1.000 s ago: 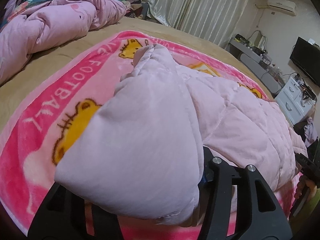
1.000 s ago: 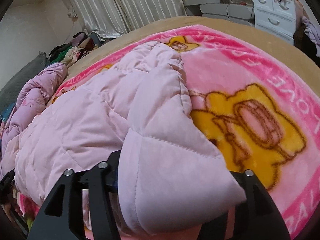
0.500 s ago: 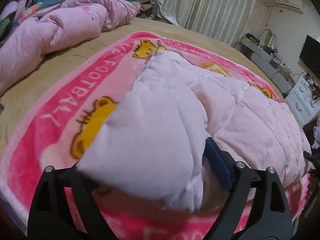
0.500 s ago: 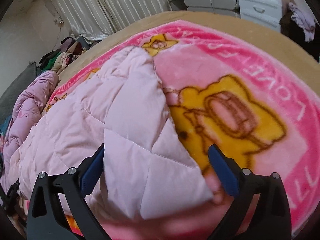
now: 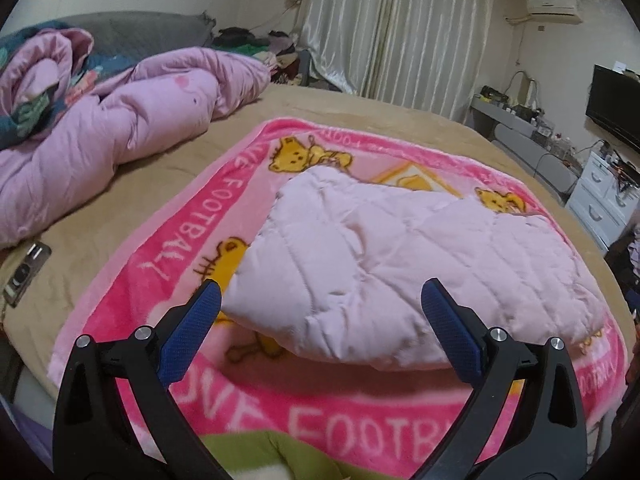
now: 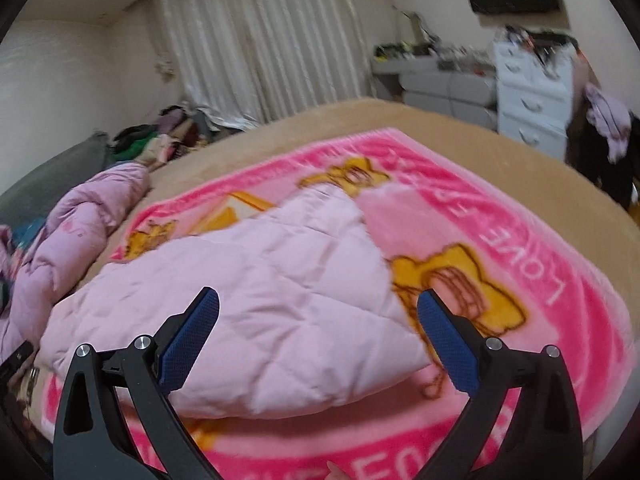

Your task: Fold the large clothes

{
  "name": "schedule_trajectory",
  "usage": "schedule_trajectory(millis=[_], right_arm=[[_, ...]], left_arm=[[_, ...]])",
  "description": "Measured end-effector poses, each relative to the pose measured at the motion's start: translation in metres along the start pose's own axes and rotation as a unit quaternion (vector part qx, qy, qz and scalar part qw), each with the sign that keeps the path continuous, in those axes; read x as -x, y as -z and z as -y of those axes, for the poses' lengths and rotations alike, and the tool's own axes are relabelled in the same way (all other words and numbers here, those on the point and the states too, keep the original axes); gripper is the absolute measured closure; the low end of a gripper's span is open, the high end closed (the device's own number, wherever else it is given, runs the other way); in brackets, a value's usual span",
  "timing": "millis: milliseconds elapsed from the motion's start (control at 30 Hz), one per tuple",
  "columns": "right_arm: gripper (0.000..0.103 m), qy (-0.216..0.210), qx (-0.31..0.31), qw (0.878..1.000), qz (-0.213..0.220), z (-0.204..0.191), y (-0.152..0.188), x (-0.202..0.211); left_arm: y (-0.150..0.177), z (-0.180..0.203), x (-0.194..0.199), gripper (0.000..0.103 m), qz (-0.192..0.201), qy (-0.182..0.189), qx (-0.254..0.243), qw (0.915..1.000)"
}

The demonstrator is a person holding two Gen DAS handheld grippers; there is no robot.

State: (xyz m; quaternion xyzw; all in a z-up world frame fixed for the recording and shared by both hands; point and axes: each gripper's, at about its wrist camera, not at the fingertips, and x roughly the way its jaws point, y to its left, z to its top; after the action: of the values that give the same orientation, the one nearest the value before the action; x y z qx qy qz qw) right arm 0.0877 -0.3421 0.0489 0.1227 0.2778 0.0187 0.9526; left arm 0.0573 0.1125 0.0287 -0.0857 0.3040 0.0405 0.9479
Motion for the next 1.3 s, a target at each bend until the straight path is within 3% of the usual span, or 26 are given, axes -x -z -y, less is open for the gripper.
schedule_trajectory(millis=[500,633,767,967,1300], right_arm=[[0.004,-0.047,0.095,0.994,0.015,-0.088,0.060,0.047],[0.004,-0.059,0.116,0.991,0.037,-0.104,0.077,0.063],[0.004,-0.076,0.127,0.988,0.052,-0.108,0.084,0.076],[0.004,-0.087,0.141,0.986,0.016,-0.110,0.105,0.076],[0.004,-0.091,0.116,0.989,0.011,-0.107,0.099,0.074]], left_arm=[[0.035,0.034,0.050,0.009,0.015,0.060,-0.003,0.9981],[0.041,0.043,0.058,0.009,0.019,0.072,-0.013,0.9971],[0.047,0.047,0.063,0.009,0.026,0.080,-0.016,0.9963],[0.059,0.051,0.059,0.009,0.004,0.085,-0.016,0.9962],[0.064,0.054,0.061,0.009,-0.001,0.080,-0.024,0.9965]])
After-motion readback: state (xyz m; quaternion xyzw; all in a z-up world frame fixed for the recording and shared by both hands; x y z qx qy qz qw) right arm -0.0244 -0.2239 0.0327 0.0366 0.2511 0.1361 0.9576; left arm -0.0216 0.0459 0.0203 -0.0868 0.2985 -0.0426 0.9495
